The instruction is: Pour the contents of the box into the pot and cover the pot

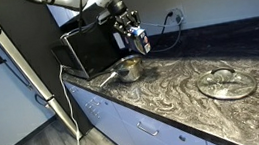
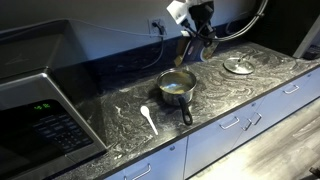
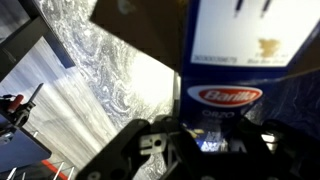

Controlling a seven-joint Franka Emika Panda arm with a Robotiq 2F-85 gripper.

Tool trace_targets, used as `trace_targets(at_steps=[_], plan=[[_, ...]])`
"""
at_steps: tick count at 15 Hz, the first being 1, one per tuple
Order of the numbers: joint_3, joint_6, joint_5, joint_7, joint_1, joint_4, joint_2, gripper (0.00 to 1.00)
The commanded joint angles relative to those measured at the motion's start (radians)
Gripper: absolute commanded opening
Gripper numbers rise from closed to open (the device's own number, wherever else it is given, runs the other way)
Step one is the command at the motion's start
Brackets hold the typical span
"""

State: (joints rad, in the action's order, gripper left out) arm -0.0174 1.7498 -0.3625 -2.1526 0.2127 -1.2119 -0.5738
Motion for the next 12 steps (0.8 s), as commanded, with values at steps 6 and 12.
trace_targets(at_steps=[6, 12], plan=[[0.015, 0.285, 0.292, 0.181, -0.149, -0.310, 0.188, 0.10], [0.033, 0.441, 0.517, 0.358, -0.245, -0.512, 0.275, 0.10]])
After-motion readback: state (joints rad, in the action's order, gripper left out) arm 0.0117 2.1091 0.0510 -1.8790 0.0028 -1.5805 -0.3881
